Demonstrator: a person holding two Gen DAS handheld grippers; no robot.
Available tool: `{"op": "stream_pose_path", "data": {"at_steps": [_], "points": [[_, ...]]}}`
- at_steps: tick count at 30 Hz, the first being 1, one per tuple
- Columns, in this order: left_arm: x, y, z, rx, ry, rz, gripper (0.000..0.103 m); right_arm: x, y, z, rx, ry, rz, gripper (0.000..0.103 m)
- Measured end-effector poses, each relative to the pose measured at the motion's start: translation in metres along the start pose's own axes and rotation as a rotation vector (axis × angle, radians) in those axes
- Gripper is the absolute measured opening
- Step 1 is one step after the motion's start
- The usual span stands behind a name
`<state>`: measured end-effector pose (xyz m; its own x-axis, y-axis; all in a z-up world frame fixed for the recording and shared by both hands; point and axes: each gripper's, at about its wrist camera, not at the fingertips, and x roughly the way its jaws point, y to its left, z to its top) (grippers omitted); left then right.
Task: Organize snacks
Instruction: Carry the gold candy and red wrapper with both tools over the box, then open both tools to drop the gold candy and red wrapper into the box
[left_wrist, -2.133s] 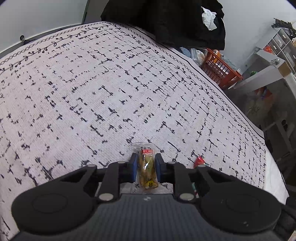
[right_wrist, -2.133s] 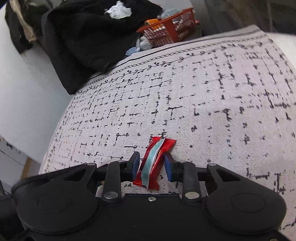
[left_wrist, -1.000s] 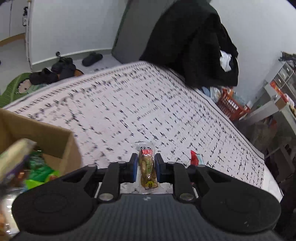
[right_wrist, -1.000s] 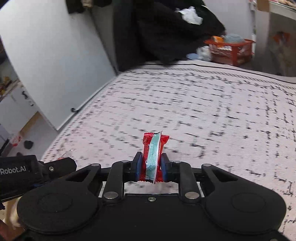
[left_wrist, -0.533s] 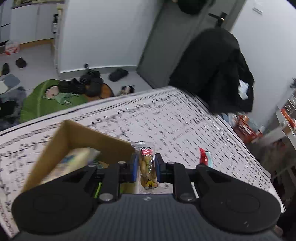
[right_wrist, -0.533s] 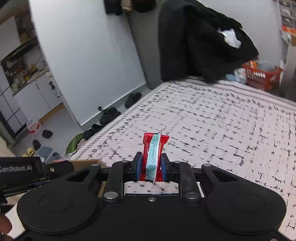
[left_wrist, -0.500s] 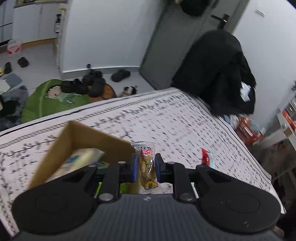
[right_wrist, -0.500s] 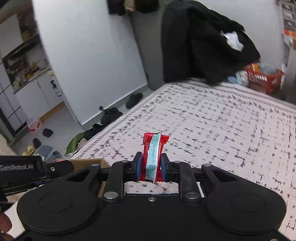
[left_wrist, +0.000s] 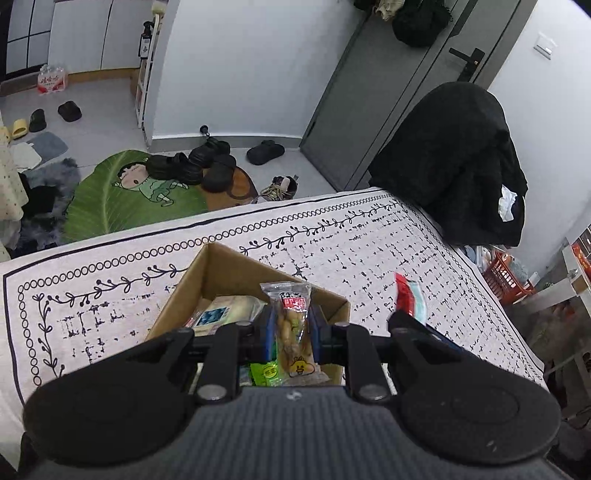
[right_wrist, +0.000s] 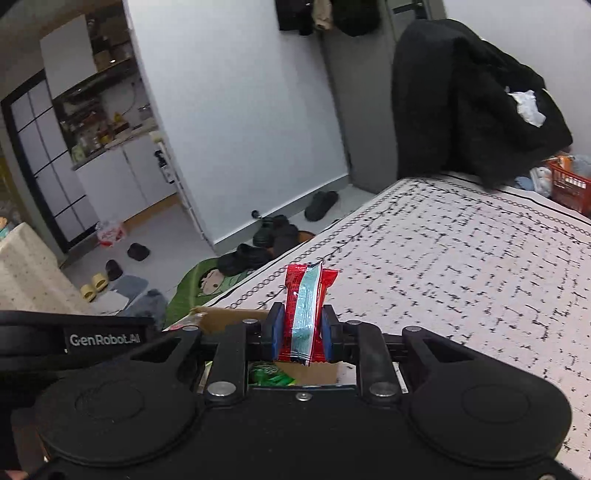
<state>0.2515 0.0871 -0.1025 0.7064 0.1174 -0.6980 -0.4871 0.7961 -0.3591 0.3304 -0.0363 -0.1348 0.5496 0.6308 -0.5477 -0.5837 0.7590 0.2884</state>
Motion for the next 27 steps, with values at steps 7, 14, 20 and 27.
{"op": "stream_pose_path", "data": {"at_steps": [7,14,20,27], "points": [[-0.002,0.018,0.008,-0.037,0.017,0.001,0.023,0.009,0.003,-0.002,-0.003,0.022,0.001,0.021],[-0.006,0.037,0.017,-0.071,0.011,0.054,0.024,0.012,0.012,-0.009,-0.011,0.040,0.038,0.021],[-0.013,0.043,0.018,-0.084,0.012,0.070,0.028,0.011,0.021,-0.012,-0.029,0.043,0.027,0.048],[-0.028,0.041,0.023,-0.085,0.021,0.069,0.055,-0.008,0.025,-0.012,-0.053,0.049,-0.038,0.064]]}}
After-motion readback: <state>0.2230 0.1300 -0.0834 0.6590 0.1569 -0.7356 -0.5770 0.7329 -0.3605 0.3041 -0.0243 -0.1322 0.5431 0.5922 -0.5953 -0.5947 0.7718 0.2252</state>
